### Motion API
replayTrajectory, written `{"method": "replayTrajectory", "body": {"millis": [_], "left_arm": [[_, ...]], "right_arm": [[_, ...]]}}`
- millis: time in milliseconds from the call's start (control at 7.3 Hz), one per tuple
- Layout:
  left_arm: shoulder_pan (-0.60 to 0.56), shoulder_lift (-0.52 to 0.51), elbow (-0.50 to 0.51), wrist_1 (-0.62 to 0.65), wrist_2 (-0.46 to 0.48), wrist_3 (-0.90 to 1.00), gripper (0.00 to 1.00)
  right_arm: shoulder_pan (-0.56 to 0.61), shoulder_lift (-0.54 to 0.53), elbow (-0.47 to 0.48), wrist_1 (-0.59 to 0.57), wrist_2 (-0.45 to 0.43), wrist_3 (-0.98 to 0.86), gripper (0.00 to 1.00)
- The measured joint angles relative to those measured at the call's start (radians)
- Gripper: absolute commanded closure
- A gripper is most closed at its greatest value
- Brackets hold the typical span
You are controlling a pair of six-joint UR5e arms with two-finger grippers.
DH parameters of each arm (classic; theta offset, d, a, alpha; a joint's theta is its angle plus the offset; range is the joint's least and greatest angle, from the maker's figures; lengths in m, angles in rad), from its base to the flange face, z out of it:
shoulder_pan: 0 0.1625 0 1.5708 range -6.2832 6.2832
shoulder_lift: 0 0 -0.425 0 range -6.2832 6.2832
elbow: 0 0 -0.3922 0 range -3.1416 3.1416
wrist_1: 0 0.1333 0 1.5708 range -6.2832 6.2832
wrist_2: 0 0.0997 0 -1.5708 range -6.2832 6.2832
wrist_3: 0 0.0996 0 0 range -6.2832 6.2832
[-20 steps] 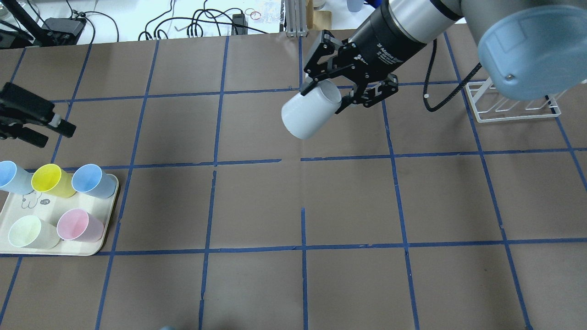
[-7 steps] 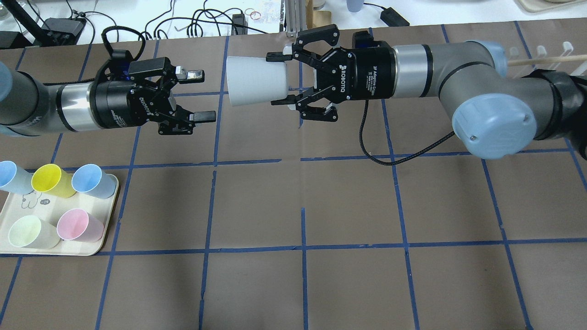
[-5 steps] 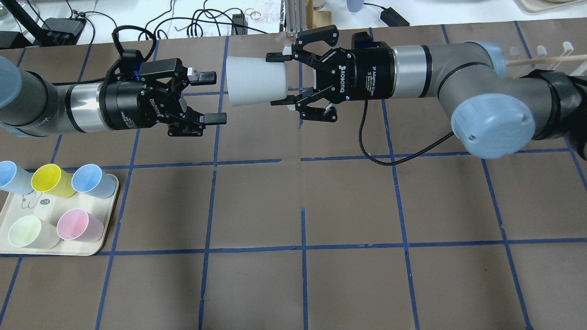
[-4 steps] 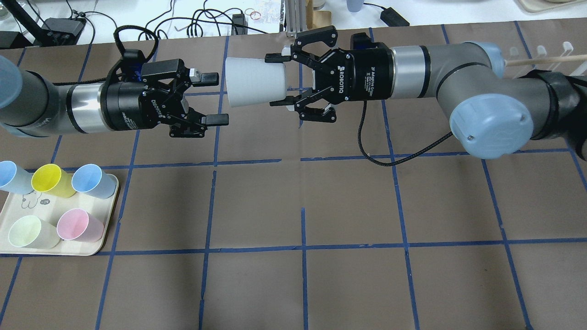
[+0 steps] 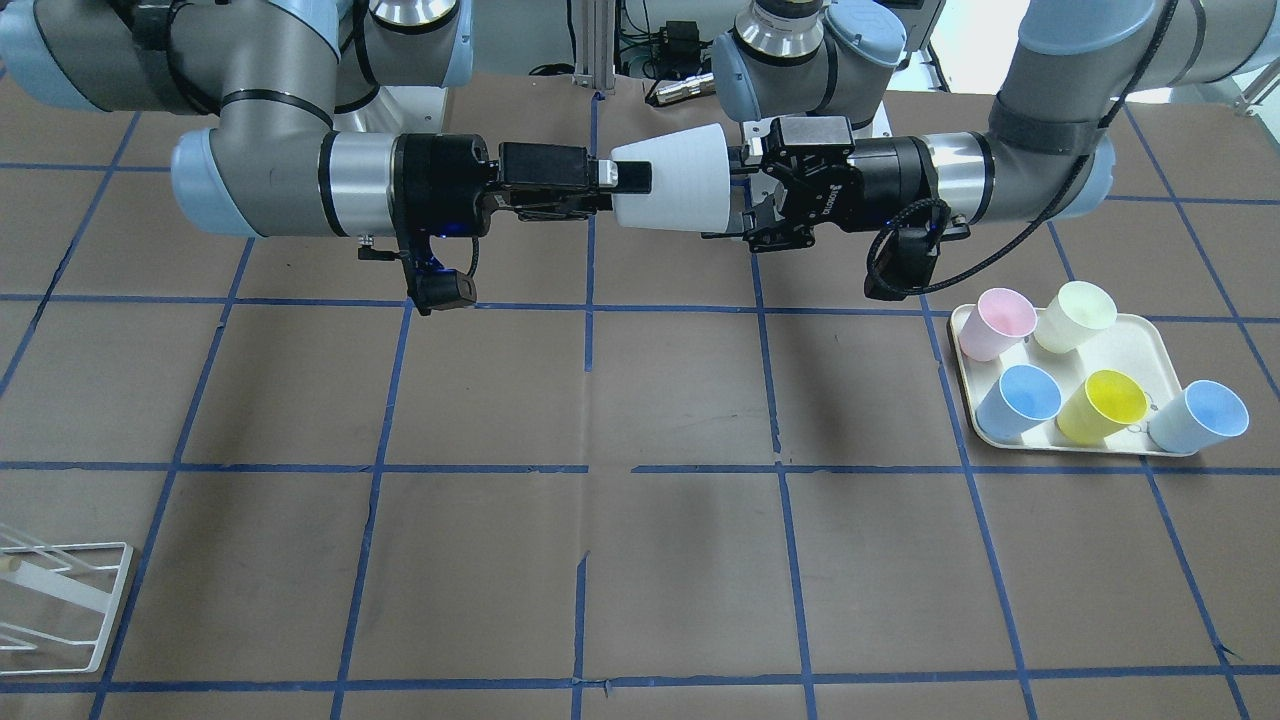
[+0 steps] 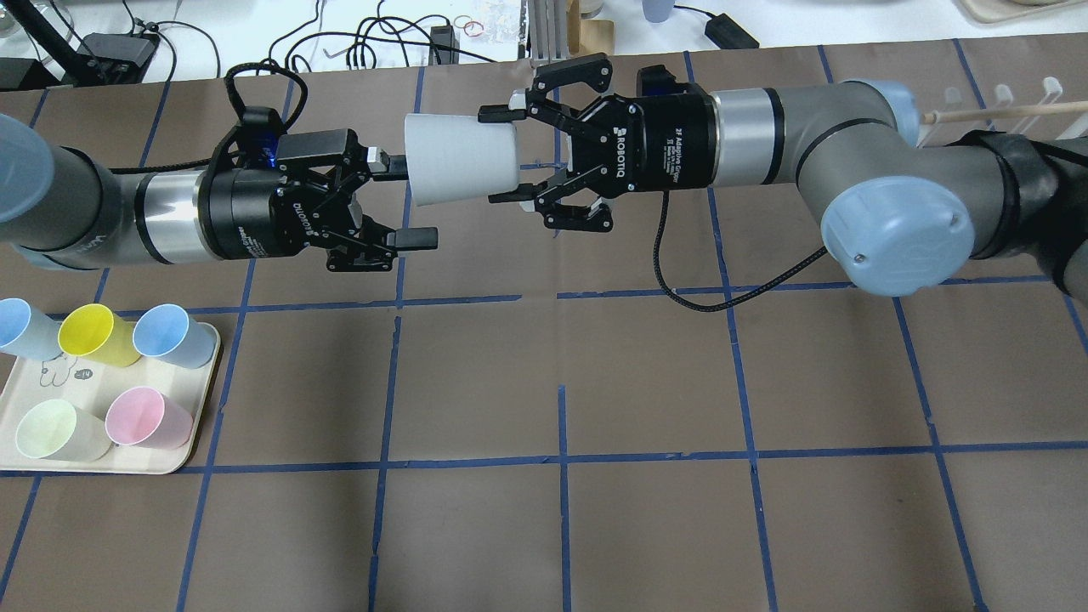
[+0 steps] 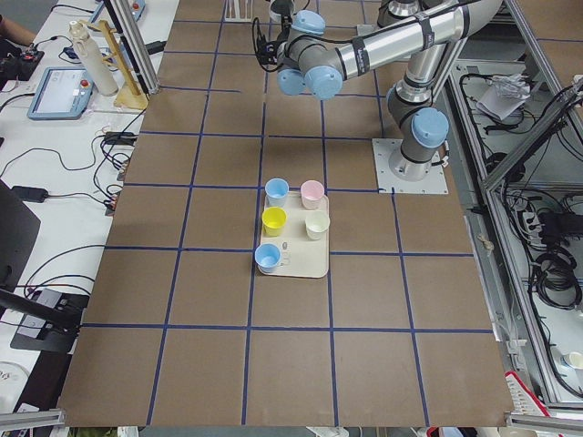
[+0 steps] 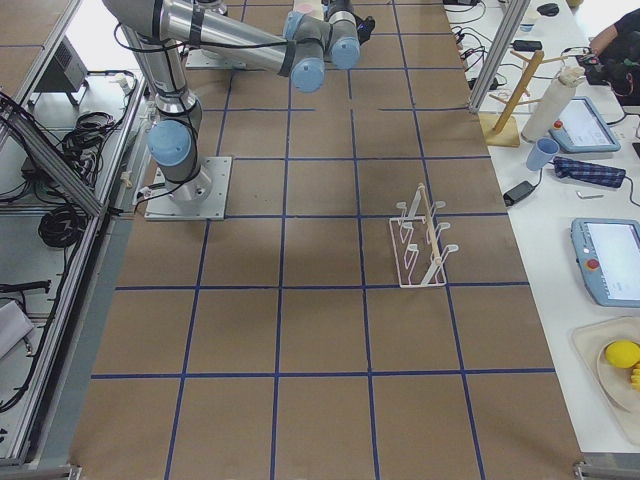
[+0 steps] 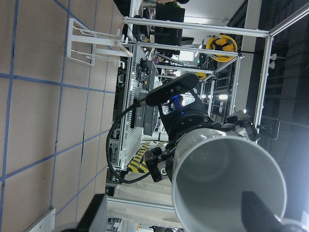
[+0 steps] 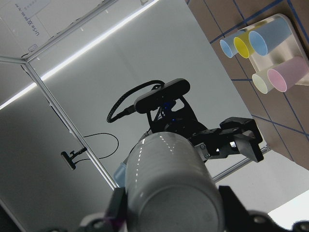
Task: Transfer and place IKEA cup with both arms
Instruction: 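Close the left gripper on the cup's base while the right gripper holds it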
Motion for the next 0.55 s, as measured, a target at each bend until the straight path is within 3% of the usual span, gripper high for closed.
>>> {"method": "replayTrajectory", "body": {"millis": [274,548], "left_arm": [[-0.003,0.000,-0.002,0.003,-0.002,0.001,0.28],[-0.004,-0.008,-0.002,0.007,-0.024,0.001,0.28]], "right_arm": [[0.001,0.007,0.000,0.001,-0.001,0.003,1.00],[0.001,0.010,-0.003,0.001,-0.002,0.027,1.00]]}}
